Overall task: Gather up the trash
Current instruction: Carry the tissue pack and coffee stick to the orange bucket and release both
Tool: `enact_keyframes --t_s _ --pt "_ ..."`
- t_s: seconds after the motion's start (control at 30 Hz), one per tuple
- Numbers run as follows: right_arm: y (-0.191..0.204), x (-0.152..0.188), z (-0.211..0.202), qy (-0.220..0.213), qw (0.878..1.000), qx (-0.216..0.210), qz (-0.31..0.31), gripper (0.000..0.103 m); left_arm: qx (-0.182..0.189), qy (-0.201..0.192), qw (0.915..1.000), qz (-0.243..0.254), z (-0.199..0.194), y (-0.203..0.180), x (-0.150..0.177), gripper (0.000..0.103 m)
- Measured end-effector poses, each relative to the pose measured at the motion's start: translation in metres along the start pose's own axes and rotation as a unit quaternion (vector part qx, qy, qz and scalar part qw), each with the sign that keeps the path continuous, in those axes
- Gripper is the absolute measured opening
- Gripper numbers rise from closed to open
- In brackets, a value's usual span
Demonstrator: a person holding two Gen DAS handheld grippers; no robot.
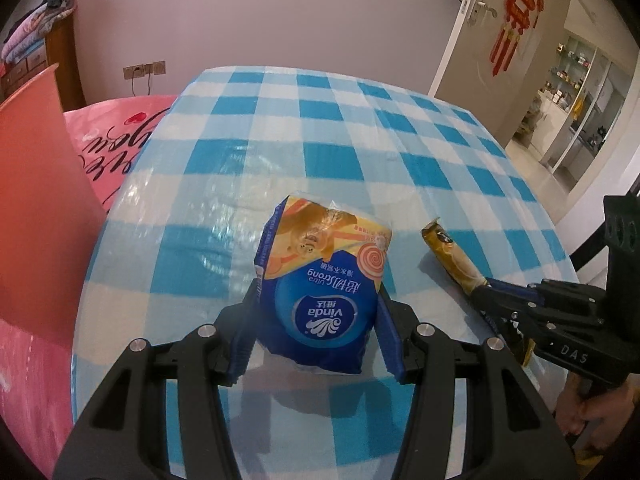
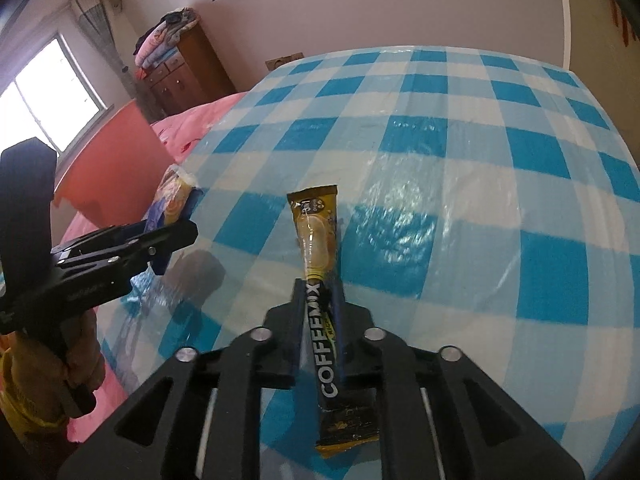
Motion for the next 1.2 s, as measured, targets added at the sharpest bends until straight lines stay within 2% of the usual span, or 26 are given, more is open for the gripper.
enact_keyframes --t_s 0.03,0.13,0.3,0.47,0.5,0.53,0.63,0.87,1.2 --pt "0.001 0.000 0.001 0.001 1.000 -0.002 0.000 0.036 0.000 0.002 1.0000 -0.001 -0.001 0.001 0.003 0.054" --pt "0.003 -0.005 0.003 -0.003 1.000 -0.003 0.001 0.052 0.002 0.005 1.0000 -0.003 -0.006 0.003 0.010 0.054" --pt "0.015 -0.018 0.016 -0.001 0.999 0.012 -0.032 0.053 0.002 0.006 1.0000 -0.005 -0.010 0.005 0.015 0.054" --pt "0.030 -0.025 0.035 0.007 0.993 0.067 -0.098 0.053 0.003 0.007 0.9999 -0.009 -0.013 0.010 0.017 0.054" --pt "0.031 -0.025 0.038 0.009 0.992 0.074 -0.104 0.051 0.003 0.007 0.9999 -0.010 -0.013 0.011 0.017 0.054" --pt "0.031 -0.024 0.040 0.011 0.991 0.079 -0.107 0.041 0.003 0.008 0.9999 -0.011 -0.013 0.012 0.017 0.054" --pt "0.028 -0.024 0.041 0.010 0.989 0.092 -0.114 0.024 0.005 0.007 0.9999 -0.015 -0.014 0.015 0.018 0.054" --pt "0.024 -0.025 0.029 -0.005 0.992 0.081 -0.099 0.021 0.013 0.001 0.9997 -0.019 -0.016 0.017 0.016 0.054" --pt "0.033 -0.055 -0.010 -0.059 0.996 0.042 -0.058 0.021 0.027 -0.034 0.9989 -0.016 -0.039 0.015 -0.006 0.054"
Point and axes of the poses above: each gripper's, at about its wrist camera, not at the fingertips, and z roughly the way its jaws point, y to its left, x to its underside, the point moved 8 cm from there along z, roughly the way its jaws point, and after that the axes turned 4 degrees about -z, right-handed, at the moved point
